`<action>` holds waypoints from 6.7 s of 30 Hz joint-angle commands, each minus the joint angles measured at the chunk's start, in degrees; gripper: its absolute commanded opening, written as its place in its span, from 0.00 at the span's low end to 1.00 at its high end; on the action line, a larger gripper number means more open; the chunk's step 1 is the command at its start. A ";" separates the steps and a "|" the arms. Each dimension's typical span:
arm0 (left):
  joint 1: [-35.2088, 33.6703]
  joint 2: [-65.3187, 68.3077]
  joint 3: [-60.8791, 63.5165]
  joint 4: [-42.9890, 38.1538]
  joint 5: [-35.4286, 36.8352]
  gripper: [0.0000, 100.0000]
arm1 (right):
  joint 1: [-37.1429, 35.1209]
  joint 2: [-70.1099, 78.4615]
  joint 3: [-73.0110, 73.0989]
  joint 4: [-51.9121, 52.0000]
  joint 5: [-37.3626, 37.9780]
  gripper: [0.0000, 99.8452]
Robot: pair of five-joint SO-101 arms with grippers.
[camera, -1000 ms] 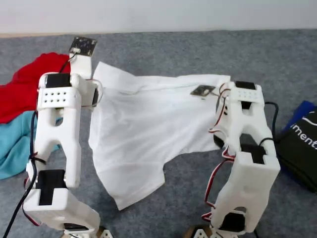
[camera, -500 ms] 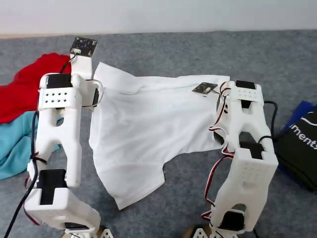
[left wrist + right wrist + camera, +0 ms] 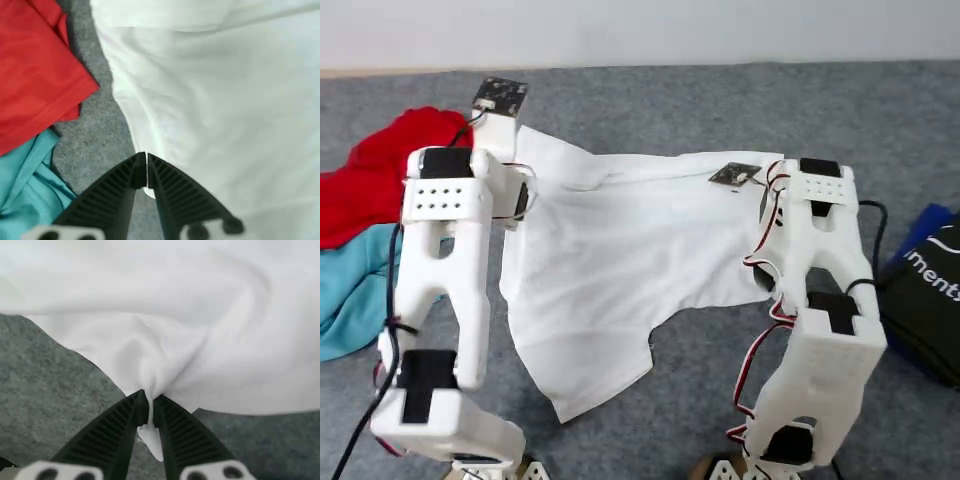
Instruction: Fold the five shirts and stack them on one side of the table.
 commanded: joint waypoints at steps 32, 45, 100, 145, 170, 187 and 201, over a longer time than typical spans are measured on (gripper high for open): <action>24.53 -18.11 51.03 -6.95 -17.14 0.22 | 2.42 -12.26 -0.79 2.42 -5.63 0.01; 24.26 4.40 41.71 -9.76 -16.88 0.00 | 2.59 -13.67 -4.40 4.09 -5.36 0.01; -4.48 -41.41 -59.12 16.00 -18.20 0.00 | 10.59 -79.69 -20.04 10.51 -0.70 0.01; -2.81 9.93 -13.85 -49.32 -21.19 0.00 | 0.66 -4.18 -24.70 -49.27 2.55 0.01; 0.44 24.70 -42.59 5.45 -35.08 0.00 | -2.15 8.66 -42.11 -12.70 6.51 0.01; 0.62 6.24 -14.11 16.18 -50.11 0.00 | -0.66 4.88 -43.08 16.84 6.51 0.01; 3.96 -19.25 25.19 16.18 -53.36 0.00 | -0.31 -8.31 -18.02 16.66 11.78 0.01</action>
